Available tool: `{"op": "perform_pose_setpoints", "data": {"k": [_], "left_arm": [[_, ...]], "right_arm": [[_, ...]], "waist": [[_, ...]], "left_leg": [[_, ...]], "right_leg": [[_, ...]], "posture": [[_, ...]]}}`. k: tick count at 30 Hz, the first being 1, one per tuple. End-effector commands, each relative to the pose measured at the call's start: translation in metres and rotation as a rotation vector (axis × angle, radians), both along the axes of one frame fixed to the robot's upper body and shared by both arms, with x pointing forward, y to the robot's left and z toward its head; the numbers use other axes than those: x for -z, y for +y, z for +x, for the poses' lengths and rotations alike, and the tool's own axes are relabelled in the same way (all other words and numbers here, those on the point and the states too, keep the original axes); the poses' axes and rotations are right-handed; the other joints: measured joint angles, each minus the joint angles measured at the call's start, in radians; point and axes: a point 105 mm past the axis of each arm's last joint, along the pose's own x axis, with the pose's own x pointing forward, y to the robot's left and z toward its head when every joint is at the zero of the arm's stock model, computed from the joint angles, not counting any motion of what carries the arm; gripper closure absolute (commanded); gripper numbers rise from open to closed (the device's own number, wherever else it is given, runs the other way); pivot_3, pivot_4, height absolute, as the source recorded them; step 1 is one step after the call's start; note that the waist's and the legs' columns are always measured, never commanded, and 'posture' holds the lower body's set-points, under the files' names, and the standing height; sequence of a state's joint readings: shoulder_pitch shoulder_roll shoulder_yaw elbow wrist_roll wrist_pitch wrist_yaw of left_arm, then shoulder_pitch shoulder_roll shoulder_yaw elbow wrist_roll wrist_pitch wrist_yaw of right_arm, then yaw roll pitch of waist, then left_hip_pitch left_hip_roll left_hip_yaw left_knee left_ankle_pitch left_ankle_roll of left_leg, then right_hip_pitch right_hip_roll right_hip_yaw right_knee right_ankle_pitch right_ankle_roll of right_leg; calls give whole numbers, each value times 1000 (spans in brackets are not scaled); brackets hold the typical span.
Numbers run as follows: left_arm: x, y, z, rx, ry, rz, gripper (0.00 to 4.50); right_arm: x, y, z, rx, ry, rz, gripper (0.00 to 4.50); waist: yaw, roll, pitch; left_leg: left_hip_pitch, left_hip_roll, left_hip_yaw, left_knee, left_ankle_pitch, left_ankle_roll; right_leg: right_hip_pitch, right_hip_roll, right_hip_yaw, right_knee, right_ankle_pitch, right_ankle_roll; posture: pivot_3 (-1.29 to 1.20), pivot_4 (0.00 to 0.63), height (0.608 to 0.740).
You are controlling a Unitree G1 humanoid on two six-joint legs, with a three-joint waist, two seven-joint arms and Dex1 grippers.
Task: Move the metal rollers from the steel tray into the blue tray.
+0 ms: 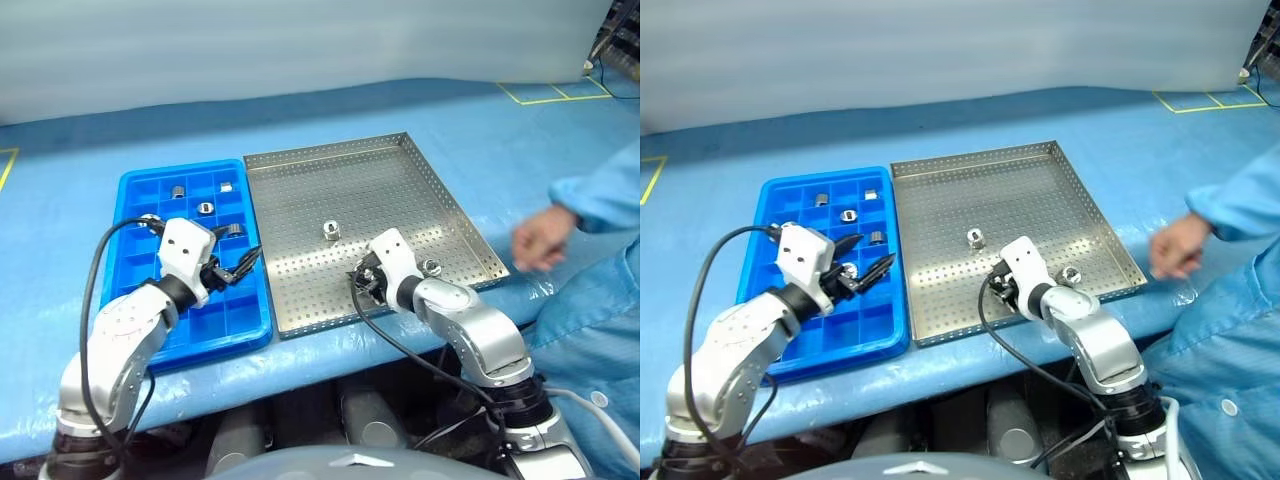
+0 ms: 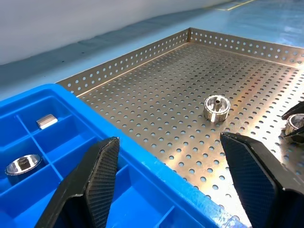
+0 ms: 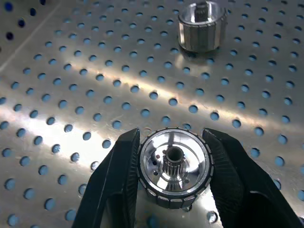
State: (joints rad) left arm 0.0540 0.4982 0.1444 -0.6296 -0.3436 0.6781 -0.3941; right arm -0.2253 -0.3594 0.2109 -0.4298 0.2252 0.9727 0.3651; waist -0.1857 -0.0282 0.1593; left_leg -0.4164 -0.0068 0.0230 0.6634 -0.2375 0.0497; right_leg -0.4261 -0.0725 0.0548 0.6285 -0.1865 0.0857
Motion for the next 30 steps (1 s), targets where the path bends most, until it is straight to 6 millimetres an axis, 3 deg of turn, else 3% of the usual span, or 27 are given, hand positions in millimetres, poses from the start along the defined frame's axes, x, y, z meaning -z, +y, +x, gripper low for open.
{"op": "perform_pose_setpoints", "data": {"k": [1, 5, 8, 10, 20, 30], "left_arm": [[-15, 30, -1, -136, -50, 66, 801], [-18, 81, 7, -451, -35, 107, 801], [-22, 98, 8, -563, -42, 113, 801], [-22, 106, 8, -613, -37, 135, 801], [-15, 96, 5, -591, -16, 160, 801], [-11, 94, 2, -589, -6, 162, 801]], "right_arm": [[-49, 21, -2, -94, -165, 72, 2806], [-75, 64, -13, -259, -217, 197, 2806], [-72, 95, -16, -332, -174, 243, 2806], [-64, 127, -26, -437, -140, 247, 2806], [-50, 185, -40, -619, -93, 259, 2806], [-36, 199, -74, -773, -28, 236, 2806]], "waist": [[3, 0, 0], [8, 0, 0], [11, -1, 0], [12, -1, 0], [50, -1, 0], [95, -1, 0]], "left_leg": [[0, 0, 0, 0, 0, 0], [0, 0, -1, 1, 0, 0], [2, 0, -4, 1, 1, -1], [2, 0, -4, 1, 1, -1], [1, -1, -6, -3, -1, -5], [1, -1, -16, -5, -1, -16]], "right_leg": [[0, 0, 0, 0, 0, 0], [0, 0, -1, 0, 0, 0], [0, 0, -3, 0, 0, 0], [0, 0, -3, 0, 1, 2], [-3, -3, -6, -1, 4, 4], [-3, -5, -16, -1, -1, -7]], "posture": [[-176, 150, 740], [-160, 150, 740], [-143, 150, 740], [-137, 150, 740], [-83, 150, 740], [-62, 150, 740]]}}
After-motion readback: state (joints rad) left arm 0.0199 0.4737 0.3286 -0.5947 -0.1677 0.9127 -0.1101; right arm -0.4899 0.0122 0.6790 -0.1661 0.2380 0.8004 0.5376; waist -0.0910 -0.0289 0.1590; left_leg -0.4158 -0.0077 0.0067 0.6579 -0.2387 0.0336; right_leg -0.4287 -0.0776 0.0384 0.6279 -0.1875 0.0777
